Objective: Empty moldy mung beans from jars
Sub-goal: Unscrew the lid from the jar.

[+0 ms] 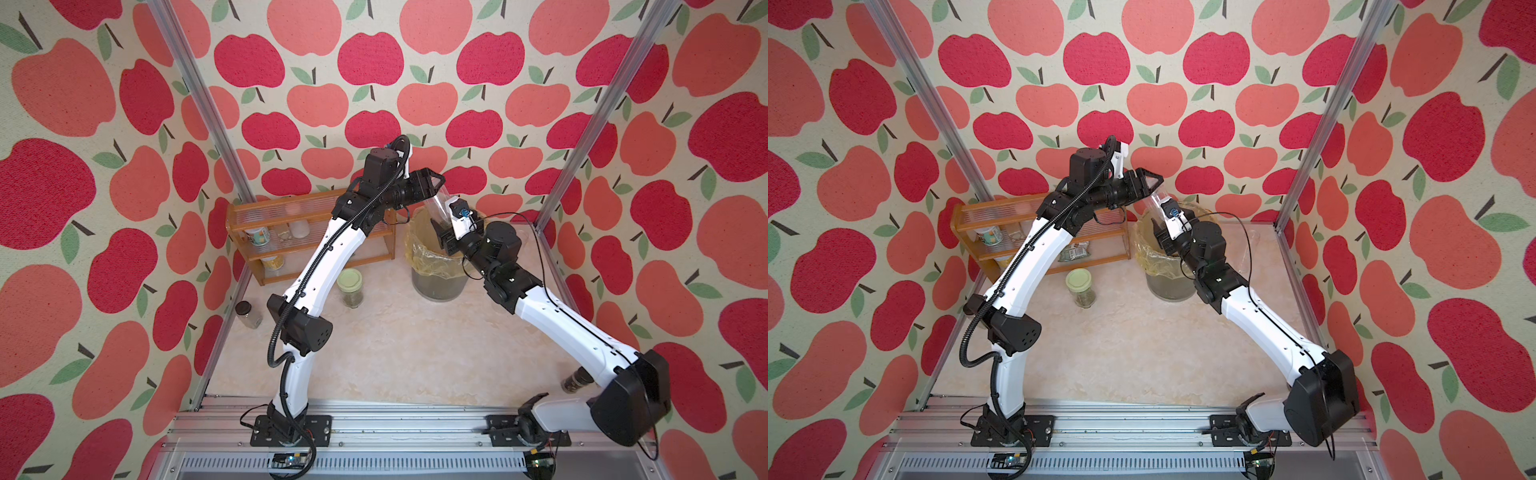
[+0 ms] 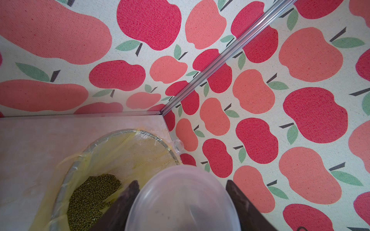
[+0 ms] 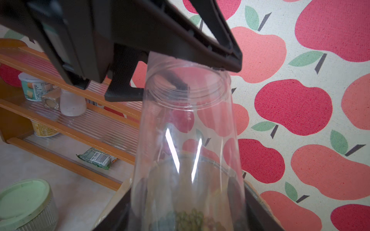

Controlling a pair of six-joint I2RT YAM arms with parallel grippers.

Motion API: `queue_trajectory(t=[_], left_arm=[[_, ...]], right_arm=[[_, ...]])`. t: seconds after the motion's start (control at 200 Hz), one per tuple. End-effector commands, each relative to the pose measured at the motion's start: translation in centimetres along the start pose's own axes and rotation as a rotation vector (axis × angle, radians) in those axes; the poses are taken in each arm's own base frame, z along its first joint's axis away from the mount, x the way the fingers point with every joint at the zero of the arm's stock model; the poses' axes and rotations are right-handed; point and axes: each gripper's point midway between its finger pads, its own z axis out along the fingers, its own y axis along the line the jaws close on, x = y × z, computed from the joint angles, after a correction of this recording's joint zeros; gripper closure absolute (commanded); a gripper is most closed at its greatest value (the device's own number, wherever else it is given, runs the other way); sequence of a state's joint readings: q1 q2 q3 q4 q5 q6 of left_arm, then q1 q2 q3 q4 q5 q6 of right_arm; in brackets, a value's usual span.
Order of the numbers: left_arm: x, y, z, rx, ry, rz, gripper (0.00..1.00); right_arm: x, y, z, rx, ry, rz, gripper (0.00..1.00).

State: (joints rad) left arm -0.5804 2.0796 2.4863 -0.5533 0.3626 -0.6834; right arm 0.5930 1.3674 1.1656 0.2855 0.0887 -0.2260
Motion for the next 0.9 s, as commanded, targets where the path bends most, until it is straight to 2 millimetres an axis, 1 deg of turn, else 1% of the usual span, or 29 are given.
queue_trajectory(t=[0.0,0.105,0.21,0.285,0.36,0.59,0.685,0.755,0.83,0.89], left_arm=[[-3.5,0.4,-2.2,-0.019,-0.115,0.028,0.31],[-3.3,0.4,-2.1,-0.017,-0.110,0.026,0.30],[-3.3,0.2,-2.2,-0.010,-0.106,0.028,0.27],[-3.3,0.2,-2.3,-0.014,-0.108,0.032,0.24],[-3.4,0.2,-2.5,-0.019,-0.111,0.036,0.17],[-3.5,0.3,-2.8,-0.012,-0.127,0.035,0.14],[-3.8,0.1,-3.3,0.000,-0.142,0.037,0.12],[-3.8,0.4,-3.8,-0.013,-0.144,0.053,0.12],[-3.7,0.2,-4.9,-0.028,-0.153,0.087,0.11],[-3.8,0.3,-5.8,-0.042,-0.172,0.112,0.09]], right_arm=[[-2.3,-0.7,-0.9,-0.014,-0.082,0.077,0.62],[-2.2,-0.5,-0.7,-0.033,-0.079,0.087,0.62],[-2.0,-0.5,-0.6,-0.035,-0.074,0.095,0.62],[-1.9,-0.6,-0.6,-0.036,-0.074,0.103,0.62],[-1.8,-0.7,-0.6,-0.033,-0.072,0.107,0.62],[-1.9,-0.8,-0.7,-0.037,-0.075,0.118,0.62],[-1.7,-0.7,-0.7,-0.041,-0.074,0.125,0.62],[-1.7,-0.7,-0.8,-0.047,-0.075,0.131,0.62],[-1.6,-0.8,-1.0,-0.053,-0.076,0.143,0.62],[-1.6,-0.9,-1.2,-0.057,-0.077,0.153,0.62]])
